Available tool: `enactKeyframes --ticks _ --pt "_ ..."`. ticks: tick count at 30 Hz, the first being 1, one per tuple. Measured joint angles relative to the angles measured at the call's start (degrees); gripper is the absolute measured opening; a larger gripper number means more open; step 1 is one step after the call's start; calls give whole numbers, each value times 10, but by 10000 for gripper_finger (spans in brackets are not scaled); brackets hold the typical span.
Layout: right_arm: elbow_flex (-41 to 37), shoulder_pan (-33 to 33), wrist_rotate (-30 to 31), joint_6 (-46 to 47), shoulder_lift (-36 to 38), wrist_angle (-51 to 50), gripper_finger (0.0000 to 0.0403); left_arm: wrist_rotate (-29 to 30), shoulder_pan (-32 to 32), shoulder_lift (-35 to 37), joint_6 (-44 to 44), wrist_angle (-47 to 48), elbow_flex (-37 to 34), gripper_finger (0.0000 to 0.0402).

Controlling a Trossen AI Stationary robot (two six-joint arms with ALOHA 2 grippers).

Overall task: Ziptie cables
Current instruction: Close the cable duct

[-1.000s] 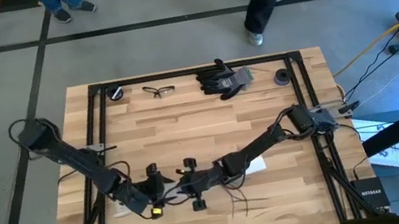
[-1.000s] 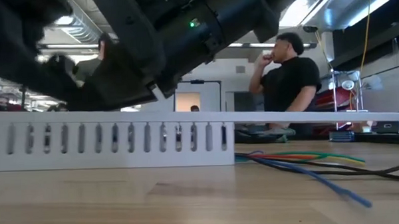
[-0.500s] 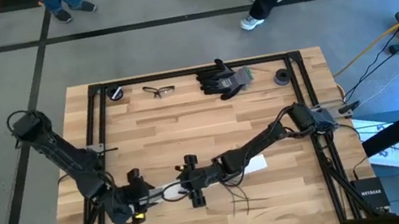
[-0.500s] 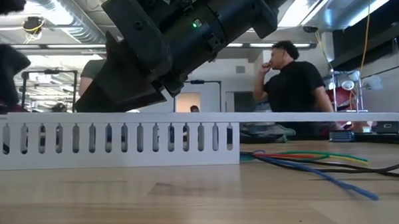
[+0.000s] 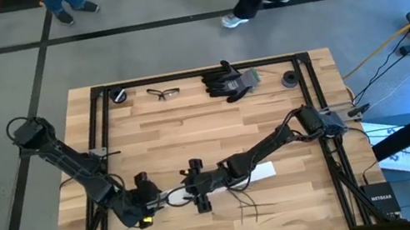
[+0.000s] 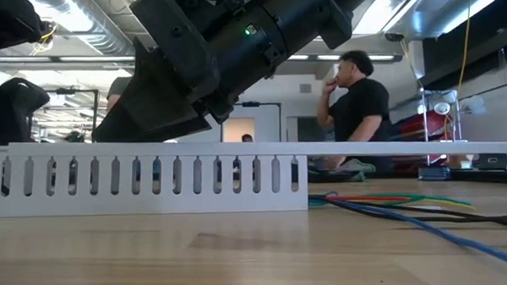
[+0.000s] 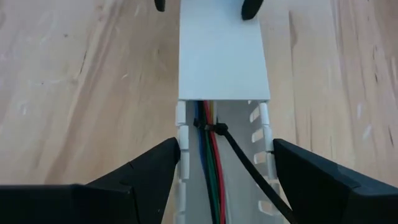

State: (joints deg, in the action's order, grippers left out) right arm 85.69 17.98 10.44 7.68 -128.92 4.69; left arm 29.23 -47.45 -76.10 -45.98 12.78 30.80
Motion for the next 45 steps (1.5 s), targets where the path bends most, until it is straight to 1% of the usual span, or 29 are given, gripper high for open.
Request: enactKeyframes --ticks 15,18,21,26,29,32,36,38,40,45 --pt "0 0 4 -9 0 1 249 -5 3 0 -3 -3 -1 250" --pt "-1 0 -4 -3 0 5 249 -7 8 -2 -7 -17 -7 261" --pt "-1 -1 -11 11 -1 14 248 -11 11 -7 16 -43 -14 277" --pt "-1 -5 -23 17 1 15 250 3 5 -13 26 -51 -17 289" --pt "-2 -10 -40 28 2 19 254 15 -12 -31 23 -63 -27 284" --pt "-2 -9 -44 28 2 23 254 38 -31 -48 26 -87 -37 273" --pt "-2 -7 -65 28 3 23 247 47 -44 -67 25 -138 -51 252" --pt "-2 -6 -79 29 3 23 242 50 -48 -71 23 -142 -51 243" --pt "-1 -4 -81 29 6 20 237 49 -48 -71 24 -142 -51 239" --pt "17 -3 -91 39 35 -34 220 50 -48 -71 25 -141 -51 238"
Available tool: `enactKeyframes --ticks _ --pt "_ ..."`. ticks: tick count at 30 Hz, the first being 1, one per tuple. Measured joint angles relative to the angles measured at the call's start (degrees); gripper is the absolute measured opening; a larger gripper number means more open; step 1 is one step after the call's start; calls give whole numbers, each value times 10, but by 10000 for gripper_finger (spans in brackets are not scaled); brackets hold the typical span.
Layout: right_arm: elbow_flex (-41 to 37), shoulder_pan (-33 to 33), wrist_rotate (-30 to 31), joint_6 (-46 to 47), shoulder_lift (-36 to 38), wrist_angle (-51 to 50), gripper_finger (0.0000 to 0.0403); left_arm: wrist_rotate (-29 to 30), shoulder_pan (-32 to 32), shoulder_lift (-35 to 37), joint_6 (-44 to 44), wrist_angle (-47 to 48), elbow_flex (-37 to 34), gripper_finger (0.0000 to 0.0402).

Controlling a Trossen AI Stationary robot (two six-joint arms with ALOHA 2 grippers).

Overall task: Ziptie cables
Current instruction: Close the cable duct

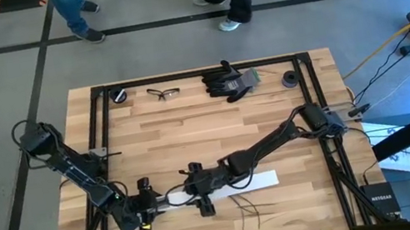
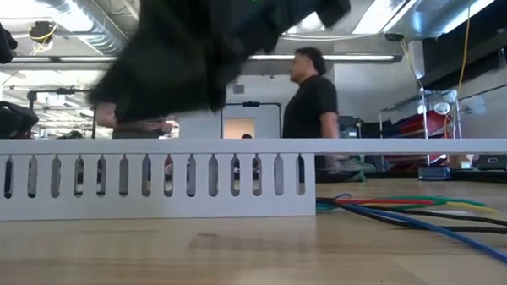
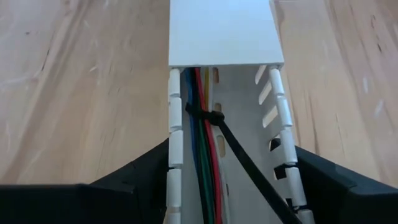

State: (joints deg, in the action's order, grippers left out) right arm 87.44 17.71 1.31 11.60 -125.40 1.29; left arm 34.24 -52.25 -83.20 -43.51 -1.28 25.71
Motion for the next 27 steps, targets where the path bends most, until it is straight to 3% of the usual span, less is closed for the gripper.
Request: enactKeyframes --ticks 5,14,27 --pt "13 14 -8 36 2 -2 202 6 0 0 -13 1 0 238" --pt "14 12 51 46 -20 -36 157 7 5 -1 -16 -10 0 237" --pt "20 6 50 64 -76 79 121 16 19 -43 -11 -66 0 237"
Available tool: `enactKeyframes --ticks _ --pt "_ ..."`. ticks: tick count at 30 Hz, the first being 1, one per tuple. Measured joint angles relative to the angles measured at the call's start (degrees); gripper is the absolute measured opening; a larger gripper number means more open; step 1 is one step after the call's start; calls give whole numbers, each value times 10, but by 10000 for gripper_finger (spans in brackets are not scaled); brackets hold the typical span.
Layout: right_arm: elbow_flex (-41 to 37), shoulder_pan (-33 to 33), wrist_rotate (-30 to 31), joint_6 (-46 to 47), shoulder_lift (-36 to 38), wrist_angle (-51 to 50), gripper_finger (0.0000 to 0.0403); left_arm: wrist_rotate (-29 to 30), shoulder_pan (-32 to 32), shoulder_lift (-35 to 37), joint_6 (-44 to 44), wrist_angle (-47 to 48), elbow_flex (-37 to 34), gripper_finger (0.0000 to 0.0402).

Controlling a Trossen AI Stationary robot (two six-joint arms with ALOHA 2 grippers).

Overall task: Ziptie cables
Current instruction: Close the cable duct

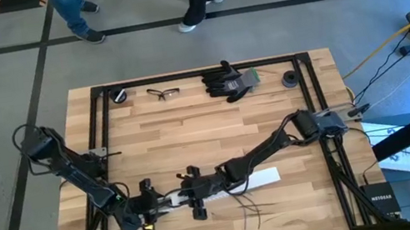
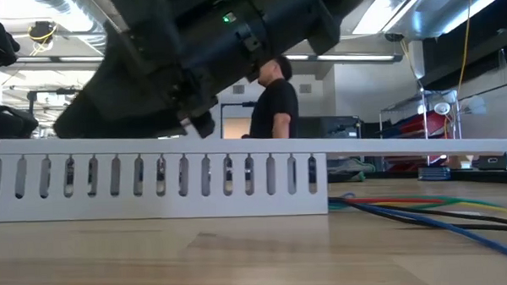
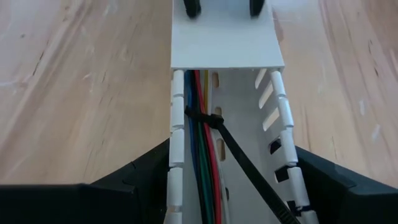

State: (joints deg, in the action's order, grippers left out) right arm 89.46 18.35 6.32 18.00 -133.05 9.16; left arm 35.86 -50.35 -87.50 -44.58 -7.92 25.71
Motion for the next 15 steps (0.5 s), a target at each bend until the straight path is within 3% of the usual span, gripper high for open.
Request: enactKeyframes --ticks 15 --pt "16 -4 -7 -46 1 -1 20 17 14 -35 0 -69 0 237"
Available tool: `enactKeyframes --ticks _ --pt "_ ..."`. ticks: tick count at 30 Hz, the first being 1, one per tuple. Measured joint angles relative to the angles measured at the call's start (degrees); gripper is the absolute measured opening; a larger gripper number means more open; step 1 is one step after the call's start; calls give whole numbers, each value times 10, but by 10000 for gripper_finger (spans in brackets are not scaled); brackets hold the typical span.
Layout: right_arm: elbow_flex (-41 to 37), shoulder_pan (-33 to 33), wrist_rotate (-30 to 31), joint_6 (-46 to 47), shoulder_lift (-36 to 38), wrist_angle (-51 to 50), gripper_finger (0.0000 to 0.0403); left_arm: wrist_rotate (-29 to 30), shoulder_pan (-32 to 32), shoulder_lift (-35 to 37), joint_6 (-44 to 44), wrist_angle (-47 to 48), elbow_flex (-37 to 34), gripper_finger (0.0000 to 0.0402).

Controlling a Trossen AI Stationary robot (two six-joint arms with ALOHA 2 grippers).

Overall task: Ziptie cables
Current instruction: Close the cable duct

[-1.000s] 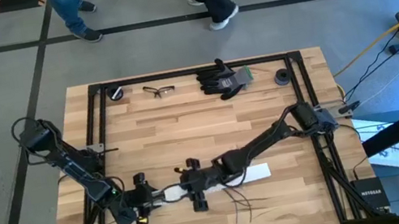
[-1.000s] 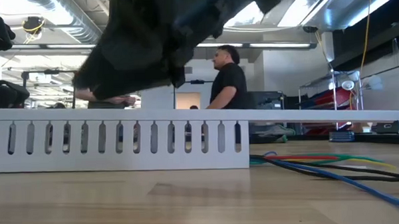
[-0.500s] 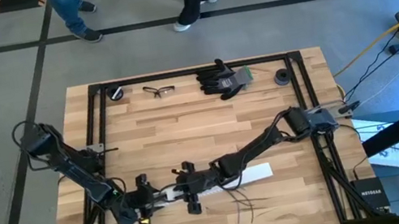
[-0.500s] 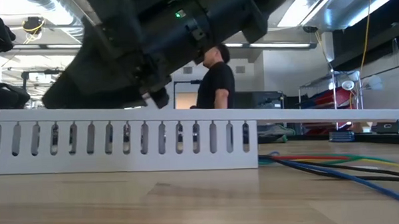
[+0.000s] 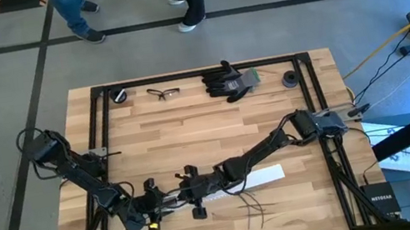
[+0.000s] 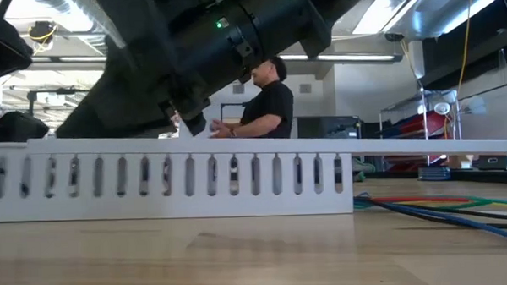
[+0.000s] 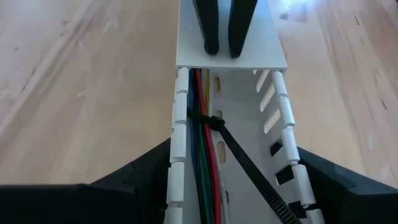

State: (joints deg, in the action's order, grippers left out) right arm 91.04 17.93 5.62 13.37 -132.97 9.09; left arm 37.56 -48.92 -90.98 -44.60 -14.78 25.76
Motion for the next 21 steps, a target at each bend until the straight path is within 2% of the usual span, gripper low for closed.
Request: enactKeyframes --ticks 3,6,12,15,21 --pt "-1 0 0 -4 26 -49 20 6 1 1 6 -4 0 237" --pt "-2 0 7 0 57 -103 40 -1 -1 10 15 -7 -1 239" --pt "-1 1 7 14 74 -174 137 -66 20 12 7 -8 0 271" --pt "0 0 -12 14 79 -202 184 -87 24 23 18 -1 0 283" --pt "-1 6 -11 14 111 -298 233 -81 22 61 23 36 11 288"
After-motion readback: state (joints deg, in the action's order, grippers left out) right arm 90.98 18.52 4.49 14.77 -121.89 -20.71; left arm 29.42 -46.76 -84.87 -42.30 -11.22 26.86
